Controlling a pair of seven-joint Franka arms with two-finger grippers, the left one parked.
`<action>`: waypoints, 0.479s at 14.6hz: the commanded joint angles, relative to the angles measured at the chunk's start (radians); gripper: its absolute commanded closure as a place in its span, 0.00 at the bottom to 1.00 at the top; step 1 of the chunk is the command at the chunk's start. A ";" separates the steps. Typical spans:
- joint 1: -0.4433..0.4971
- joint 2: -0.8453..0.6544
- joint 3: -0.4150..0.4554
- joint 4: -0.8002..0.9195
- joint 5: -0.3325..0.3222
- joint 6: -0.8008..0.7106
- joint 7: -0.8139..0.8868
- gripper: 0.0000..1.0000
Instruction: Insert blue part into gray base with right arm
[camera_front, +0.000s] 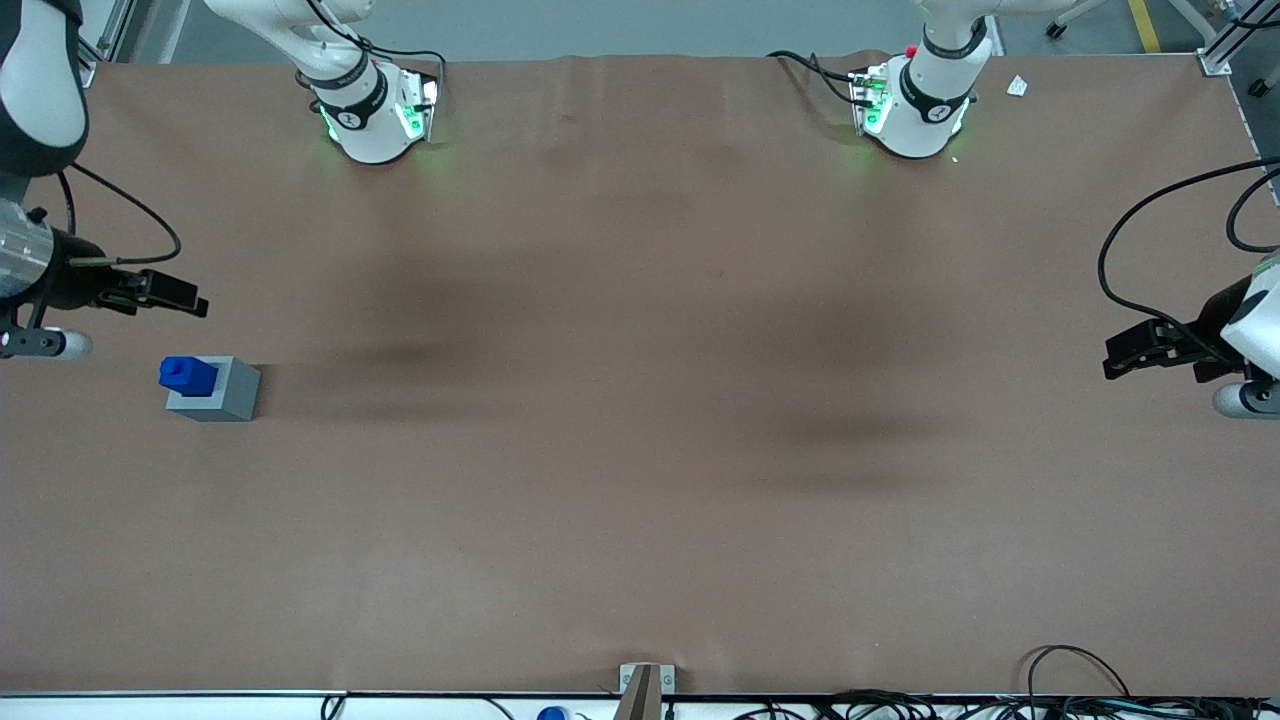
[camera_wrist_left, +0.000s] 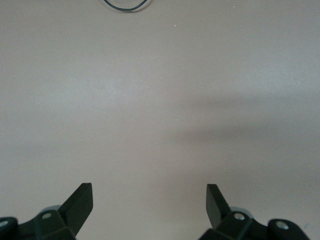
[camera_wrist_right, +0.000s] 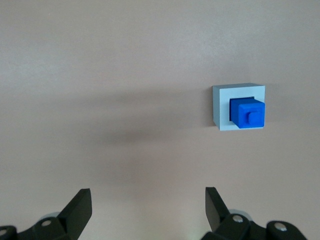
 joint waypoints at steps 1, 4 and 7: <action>0.037 -0.089 -0.002 -0.041 -0.020 -0.007 0.035 0.00; 0.038 -0.137 -0.002 -0.035 -0.020 -0.018 0.032 0.00; 0.038 -0.144 -0.001 -0.008 -0.022 -0.029 0.027 0.00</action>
